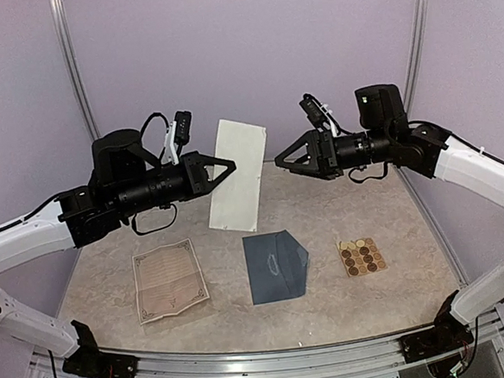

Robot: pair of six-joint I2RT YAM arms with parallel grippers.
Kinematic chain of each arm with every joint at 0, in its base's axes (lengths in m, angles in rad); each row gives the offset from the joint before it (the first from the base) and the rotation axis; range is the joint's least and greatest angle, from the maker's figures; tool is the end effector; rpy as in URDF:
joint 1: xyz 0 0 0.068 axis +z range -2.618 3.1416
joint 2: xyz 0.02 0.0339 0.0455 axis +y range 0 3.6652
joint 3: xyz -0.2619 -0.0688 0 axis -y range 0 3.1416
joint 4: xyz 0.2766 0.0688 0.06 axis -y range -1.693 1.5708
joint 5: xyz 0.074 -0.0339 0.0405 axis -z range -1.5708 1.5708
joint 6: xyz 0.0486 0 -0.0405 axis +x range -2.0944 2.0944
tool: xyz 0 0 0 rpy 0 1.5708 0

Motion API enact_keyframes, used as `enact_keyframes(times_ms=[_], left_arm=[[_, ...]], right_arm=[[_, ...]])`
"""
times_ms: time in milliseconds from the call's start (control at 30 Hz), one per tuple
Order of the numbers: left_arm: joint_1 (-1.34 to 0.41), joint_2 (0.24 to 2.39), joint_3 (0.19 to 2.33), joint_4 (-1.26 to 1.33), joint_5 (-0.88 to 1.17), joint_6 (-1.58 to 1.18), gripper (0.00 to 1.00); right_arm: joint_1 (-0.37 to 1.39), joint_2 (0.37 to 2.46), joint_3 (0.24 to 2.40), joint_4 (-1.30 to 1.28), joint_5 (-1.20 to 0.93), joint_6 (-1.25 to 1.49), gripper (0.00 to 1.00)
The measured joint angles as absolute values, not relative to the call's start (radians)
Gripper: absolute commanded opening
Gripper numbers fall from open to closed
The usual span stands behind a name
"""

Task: Place the letter into the envelope and seal it

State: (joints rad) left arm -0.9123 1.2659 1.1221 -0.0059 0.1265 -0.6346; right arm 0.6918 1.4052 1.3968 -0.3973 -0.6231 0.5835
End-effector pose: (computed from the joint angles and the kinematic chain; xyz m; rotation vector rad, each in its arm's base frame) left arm 0.2060 -0.2763 0.3648 0.3627 1.8532 -1.2189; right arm 0.2577 0.2503 0.3847 -0.5702 2.1161 1.3955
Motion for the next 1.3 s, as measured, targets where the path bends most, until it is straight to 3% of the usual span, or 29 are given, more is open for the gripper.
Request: enact_keyframes(times_ms=[33,300,633,733,967,1033,1067,1200,1300], left_arm=[[-0.921,1.255,1.106,0.057,0.101,-0.662,0.0],[-0.99,1.252,1.095,0.332,-0.023,-0.754,0.0],[-1.005,1.26,1.094,0.379,-0.044,-0.781,0.0],[-1.007,1.262,1.094,0.382,-0.047,-0.781,0.0],[-1.008,1.267,1.094,0.382,-0.051,-0.781,0.0],[-1.008,1.267,1.093,0.382,-0.052,-0.781,0.0],[-1.008,1.267,1.092,0.381,-0.054,-0.781,0.02],[-1.008,1.269,1.089,0.367,-0.063,-0.787,0.47],[-1.01,1.275,1.087,0.318,-0.092,-0.798,0.6]], right_arm=[[0.693,1.374,1.33,-0.271,-0.638,0.666,0.89],[0.738,1.429,1.327,-0.065,-0.675,0.786,0.81],[0.768,1.461,1.383,0.054,-0.783,0.82,0.44],[0.77,1.462,1.393,0.076,-0.799,0.823,0.26],[0.77,1.508,1.444,0.113,-0.813,0.846,0.0],[0.77,1.517,1.448,0.12,-0.816,0.852,0.0],[0.77,1.52,1.449,0.119,-0.815,0.853,0.0],[0.77,1.52,1.451,0.089,-0.793,0.847,0.0],[0.759,1.52,1.451,0.02,-0.748,0.839,0.0]])
